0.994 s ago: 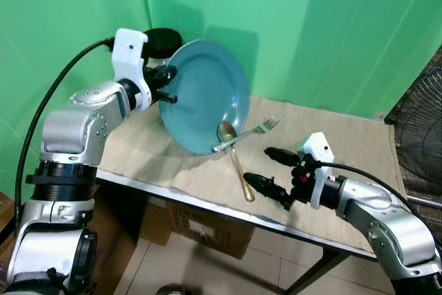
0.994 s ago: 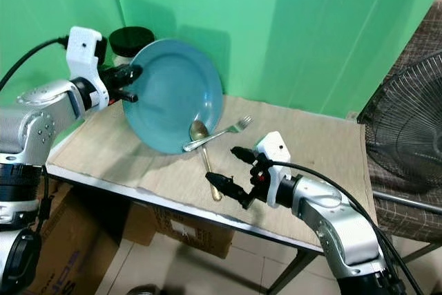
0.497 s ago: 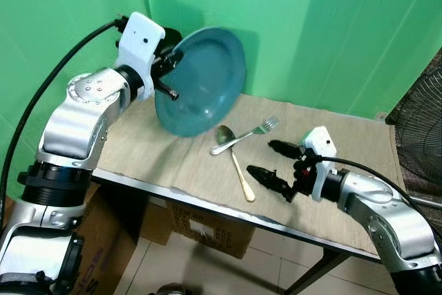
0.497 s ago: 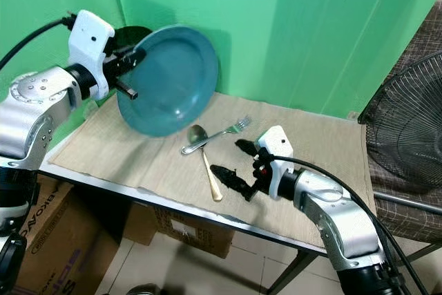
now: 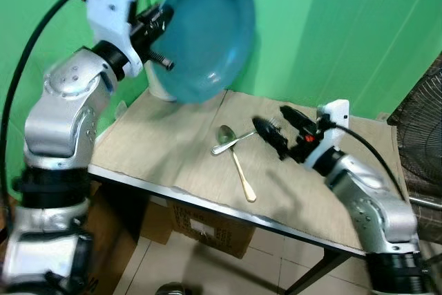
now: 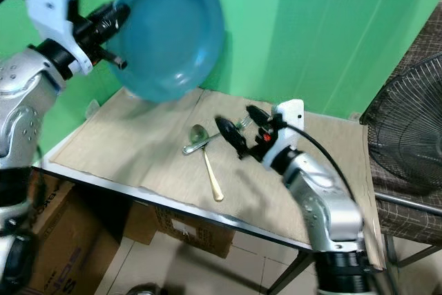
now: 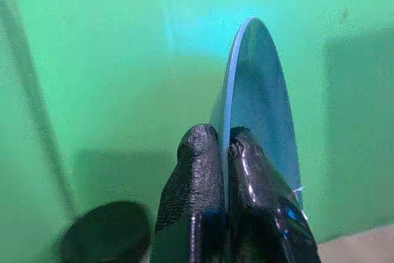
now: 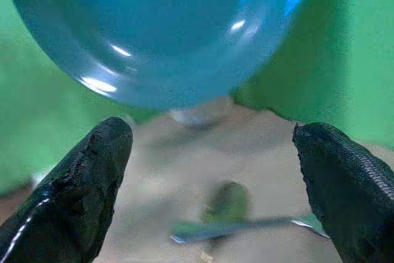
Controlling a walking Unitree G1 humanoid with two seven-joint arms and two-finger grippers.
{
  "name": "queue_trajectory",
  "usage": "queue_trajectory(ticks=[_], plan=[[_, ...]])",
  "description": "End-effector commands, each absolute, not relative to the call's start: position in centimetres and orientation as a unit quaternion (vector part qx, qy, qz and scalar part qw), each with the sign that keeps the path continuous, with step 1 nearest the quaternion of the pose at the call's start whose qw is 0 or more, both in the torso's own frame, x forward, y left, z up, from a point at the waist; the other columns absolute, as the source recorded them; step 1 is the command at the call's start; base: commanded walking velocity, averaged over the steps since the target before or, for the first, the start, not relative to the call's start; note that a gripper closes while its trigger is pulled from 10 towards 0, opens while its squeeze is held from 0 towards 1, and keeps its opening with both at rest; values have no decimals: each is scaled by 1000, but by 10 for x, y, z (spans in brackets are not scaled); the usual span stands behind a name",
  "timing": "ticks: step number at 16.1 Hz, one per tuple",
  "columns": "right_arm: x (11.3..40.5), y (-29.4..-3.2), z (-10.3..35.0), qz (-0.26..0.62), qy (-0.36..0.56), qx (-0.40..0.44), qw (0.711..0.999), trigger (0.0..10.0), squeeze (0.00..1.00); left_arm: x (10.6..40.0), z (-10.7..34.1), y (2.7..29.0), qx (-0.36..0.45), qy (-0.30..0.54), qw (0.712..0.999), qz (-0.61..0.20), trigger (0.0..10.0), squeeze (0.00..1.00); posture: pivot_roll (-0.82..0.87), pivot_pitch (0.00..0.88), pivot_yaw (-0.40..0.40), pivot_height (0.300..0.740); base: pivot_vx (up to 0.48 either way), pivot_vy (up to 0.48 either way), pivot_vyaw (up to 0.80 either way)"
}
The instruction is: Setting the table
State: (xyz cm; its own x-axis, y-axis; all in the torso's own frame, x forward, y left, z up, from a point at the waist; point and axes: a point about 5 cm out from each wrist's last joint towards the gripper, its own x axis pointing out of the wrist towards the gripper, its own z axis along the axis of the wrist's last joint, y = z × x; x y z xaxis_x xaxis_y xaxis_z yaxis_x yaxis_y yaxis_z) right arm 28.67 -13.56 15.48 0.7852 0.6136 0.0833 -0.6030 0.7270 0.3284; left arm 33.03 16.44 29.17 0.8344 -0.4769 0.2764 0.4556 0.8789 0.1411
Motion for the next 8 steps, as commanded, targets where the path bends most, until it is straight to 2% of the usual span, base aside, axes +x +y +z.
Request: queue_trajectory(ticks=[1,2,4,6,7,8], plan=[[288,-138,159,332,11,214,919,10000,1000,323,297,166,-37,-184,948,-256,0,0,100,0,-9,740,0,0,0],[287,-137,160,340,11,248,907,10000,1000,321,296,167,-105,-197,940,-260,0,0,99,0,-11,740,0,0,0],[288,-139,164,341,1,305,889,10000,1000,320,291,172,-176,-205,926,-264,0,0,93,0,-8,740,0,0,0],[291,-145,170,329,-15,358,874,10000,1000,319,281,175,-197,-200,923,-263,0,0,90,0,-10,740,0,0,0],[292,-148,174,327,-18,389,861,10000,1000,317,277,176,-236,-202,912,-267,0,0,90,0,-14,740,0,0,0],[292,-151,178,330,-22,435,837,10000,1000,314,275,180,-305,-212,888,-270,0,0,89,0,-15,740,0,0,0]])
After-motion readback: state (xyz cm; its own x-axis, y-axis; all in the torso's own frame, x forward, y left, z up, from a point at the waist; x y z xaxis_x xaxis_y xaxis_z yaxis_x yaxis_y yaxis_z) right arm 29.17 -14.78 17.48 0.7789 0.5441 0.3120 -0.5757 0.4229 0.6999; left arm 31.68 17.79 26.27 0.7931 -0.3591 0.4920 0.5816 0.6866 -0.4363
